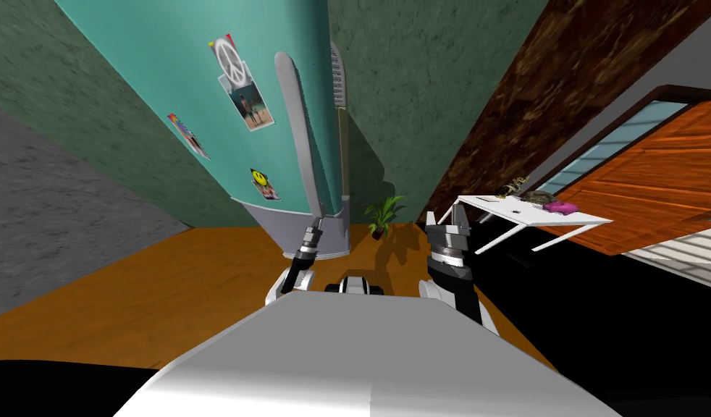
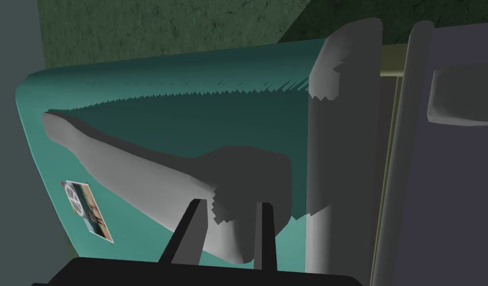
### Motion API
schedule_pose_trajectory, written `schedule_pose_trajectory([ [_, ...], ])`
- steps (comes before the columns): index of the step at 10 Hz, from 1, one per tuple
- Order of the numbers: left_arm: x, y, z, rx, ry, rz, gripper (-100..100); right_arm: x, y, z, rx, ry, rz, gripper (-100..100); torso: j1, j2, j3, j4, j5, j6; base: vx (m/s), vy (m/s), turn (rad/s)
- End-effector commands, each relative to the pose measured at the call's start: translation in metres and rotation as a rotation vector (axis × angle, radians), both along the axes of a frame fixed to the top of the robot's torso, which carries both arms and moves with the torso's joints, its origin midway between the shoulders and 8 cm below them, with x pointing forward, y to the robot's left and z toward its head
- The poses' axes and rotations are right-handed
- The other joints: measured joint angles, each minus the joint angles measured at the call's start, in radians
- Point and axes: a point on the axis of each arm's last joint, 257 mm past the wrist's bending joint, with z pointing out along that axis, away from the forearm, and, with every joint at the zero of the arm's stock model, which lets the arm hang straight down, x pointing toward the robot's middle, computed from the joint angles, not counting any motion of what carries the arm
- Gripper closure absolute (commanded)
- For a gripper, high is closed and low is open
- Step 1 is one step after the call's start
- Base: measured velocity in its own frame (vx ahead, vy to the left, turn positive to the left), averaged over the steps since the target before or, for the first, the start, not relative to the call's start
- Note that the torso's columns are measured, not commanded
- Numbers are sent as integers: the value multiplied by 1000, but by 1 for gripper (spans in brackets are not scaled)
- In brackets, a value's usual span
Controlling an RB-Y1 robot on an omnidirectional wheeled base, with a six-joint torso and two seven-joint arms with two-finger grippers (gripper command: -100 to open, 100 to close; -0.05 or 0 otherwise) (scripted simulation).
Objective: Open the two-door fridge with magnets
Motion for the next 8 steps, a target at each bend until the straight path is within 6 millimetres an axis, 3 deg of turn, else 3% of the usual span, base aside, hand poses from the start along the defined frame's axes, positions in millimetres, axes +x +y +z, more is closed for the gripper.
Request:
schedule_pose_trajectory([
  [1, -6, -8, 19, -6, -37, -63, 100, 0, 0, 0, 0, 0, 0, 0, 3, 6, 4, 0, 2, 1, -288, 229, -150],
  [4, 9, -8, -6, -11, 7, -103, 100, 0, 0, 0, 0, 0, 0, 0, -3, 5, 5, -6, 3, 5, -194, 103, -100],
  [5, 12, -6, 3, -23, -26, -151, 100, 0, 0, 0, 0, 0, 0, 0, -4, 4, 5, -9, 4, 6, -292, 122, -123],
  [7, 20, -2, -13, -16, 8, -143, 100, 0, 0, 0, 0, 0, 0, 0, -9, 2, 5, -10, 3, 8, -150, 44, -12],
  [8, 24, 2, -2, -25, -25, -188, 100, 0, 0, 0, 0, 0, 0, 0, -12, -7, -1, -13, 3, 9, -172, 72, -108],
])
